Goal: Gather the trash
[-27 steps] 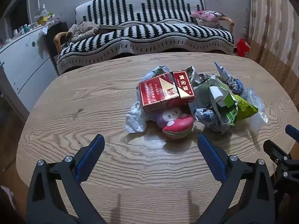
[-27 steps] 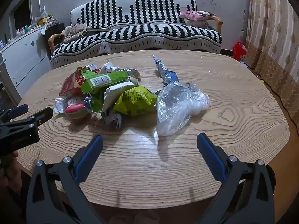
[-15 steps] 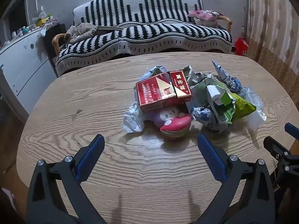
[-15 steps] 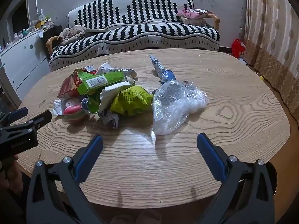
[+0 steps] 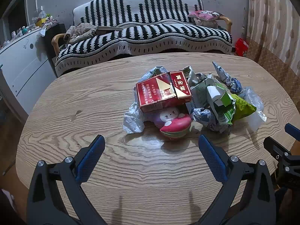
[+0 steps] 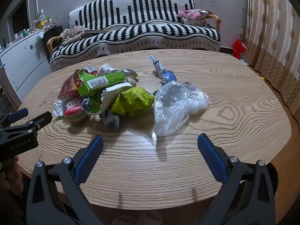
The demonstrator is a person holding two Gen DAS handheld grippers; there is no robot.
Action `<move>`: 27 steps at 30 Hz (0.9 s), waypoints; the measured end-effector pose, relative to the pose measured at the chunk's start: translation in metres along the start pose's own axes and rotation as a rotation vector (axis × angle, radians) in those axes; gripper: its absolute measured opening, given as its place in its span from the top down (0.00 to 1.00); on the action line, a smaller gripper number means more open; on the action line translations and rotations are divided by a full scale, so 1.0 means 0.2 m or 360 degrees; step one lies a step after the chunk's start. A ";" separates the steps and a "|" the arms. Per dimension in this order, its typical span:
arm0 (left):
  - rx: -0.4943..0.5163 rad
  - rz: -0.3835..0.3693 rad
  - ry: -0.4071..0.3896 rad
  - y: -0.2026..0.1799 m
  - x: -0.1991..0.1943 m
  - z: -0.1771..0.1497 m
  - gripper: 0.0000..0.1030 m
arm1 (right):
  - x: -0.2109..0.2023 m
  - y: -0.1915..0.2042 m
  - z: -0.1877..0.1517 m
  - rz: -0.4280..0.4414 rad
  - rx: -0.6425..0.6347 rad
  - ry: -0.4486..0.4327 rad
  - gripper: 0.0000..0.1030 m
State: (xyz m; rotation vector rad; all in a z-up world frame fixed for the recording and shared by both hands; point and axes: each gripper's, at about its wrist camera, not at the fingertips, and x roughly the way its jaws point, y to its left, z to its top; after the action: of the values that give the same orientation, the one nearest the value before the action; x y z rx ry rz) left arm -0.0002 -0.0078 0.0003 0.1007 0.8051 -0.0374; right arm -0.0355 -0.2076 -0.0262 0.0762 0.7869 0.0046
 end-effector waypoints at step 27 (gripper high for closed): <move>0.0003 -0.0009 -0.0003 -0.01 0.00 -0.02 0.06 | 0.01 0.00 0.00 -0.0002 -0.0008 -0.0001 0.06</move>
State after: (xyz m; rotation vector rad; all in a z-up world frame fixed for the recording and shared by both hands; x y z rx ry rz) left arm -0.0026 -0.0094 -0.0022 0.1001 0.8035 -0.0438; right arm -0.0343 -0.2075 -0.0268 0.0709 0.7862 0.0051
